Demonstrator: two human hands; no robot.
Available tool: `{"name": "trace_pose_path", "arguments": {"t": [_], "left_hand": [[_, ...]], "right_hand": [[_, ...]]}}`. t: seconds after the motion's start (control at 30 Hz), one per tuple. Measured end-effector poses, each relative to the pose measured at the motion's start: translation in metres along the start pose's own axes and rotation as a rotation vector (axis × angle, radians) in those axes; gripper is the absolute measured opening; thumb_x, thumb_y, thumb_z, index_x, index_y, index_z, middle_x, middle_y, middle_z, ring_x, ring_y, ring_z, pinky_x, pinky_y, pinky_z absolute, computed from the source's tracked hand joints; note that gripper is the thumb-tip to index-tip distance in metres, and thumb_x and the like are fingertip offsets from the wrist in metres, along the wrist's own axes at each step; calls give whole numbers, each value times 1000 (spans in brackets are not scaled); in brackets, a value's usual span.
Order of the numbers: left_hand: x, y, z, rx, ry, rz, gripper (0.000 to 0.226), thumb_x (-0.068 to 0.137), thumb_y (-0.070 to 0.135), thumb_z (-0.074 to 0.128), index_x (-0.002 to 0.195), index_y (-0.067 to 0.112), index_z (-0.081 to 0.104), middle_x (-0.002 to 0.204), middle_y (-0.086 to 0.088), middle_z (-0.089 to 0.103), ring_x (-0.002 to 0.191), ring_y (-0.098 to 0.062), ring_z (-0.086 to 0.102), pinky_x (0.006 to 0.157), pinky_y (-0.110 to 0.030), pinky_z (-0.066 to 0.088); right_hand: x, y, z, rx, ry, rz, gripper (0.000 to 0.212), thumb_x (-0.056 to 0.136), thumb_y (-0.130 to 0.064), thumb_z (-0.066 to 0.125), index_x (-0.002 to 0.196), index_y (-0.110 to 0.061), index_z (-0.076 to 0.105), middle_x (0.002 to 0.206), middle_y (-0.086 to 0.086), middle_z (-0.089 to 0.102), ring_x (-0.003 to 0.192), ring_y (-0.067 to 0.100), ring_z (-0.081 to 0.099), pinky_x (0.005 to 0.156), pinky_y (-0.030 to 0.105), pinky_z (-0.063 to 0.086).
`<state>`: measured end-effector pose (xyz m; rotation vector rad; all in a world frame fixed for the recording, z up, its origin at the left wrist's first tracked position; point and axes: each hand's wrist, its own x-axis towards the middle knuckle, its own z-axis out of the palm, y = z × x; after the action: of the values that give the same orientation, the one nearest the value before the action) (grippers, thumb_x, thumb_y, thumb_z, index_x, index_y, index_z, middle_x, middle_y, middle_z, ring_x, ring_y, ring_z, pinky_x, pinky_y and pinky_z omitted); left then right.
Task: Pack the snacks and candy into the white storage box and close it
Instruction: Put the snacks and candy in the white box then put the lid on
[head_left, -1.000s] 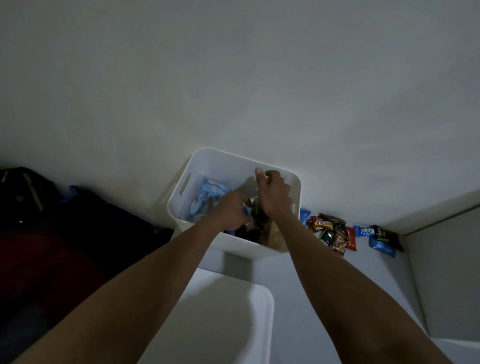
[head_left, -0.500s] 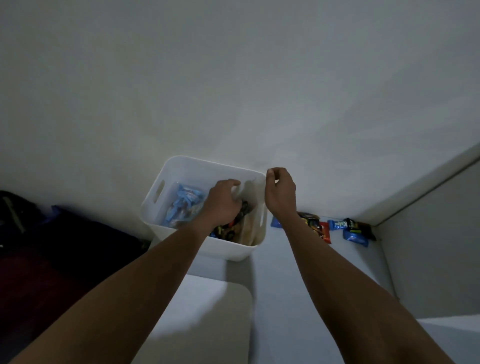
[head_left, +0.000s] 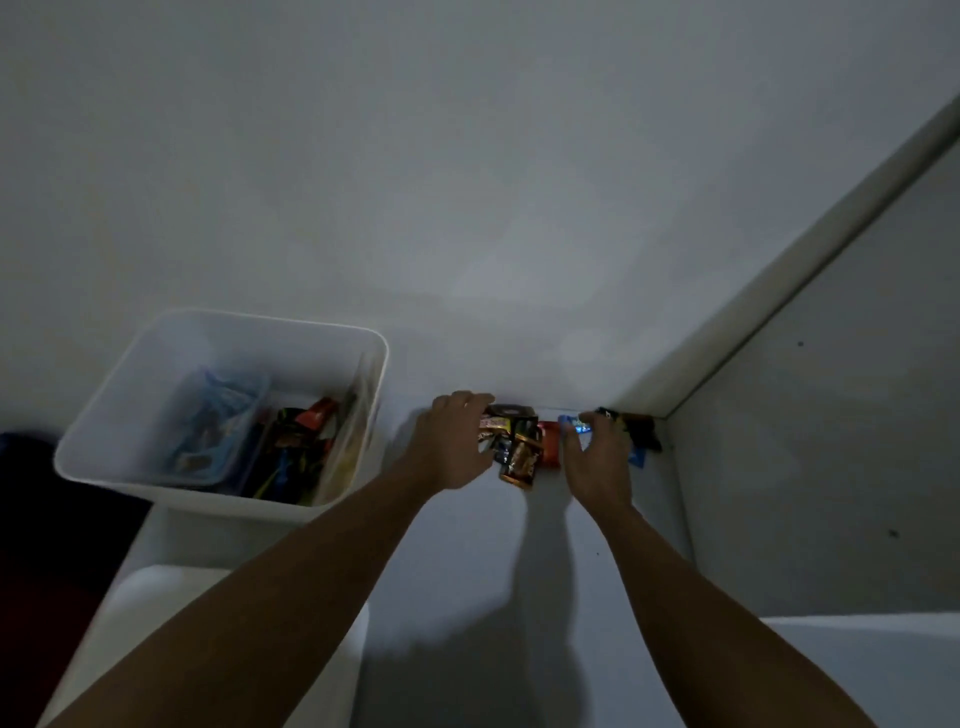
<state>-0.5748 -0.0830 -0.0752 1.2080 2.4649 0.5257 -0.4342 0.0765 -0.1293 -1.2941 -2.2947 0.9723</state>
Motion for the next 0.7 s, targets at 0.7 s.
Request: {"name": "trace_pose_path", "arguments": {"t": [0.7], "left_hand": [[74,-39,119,403,-114,126,60,92,37,47,150,34,30,154,-5,35,136,-35,38,103,-64,34]], "right_hand": [[55,87,28,-384,-413,-242,107,60,-94,47,149,-50,9,159,-3,7,148,41,-8,110,72,17]]}}
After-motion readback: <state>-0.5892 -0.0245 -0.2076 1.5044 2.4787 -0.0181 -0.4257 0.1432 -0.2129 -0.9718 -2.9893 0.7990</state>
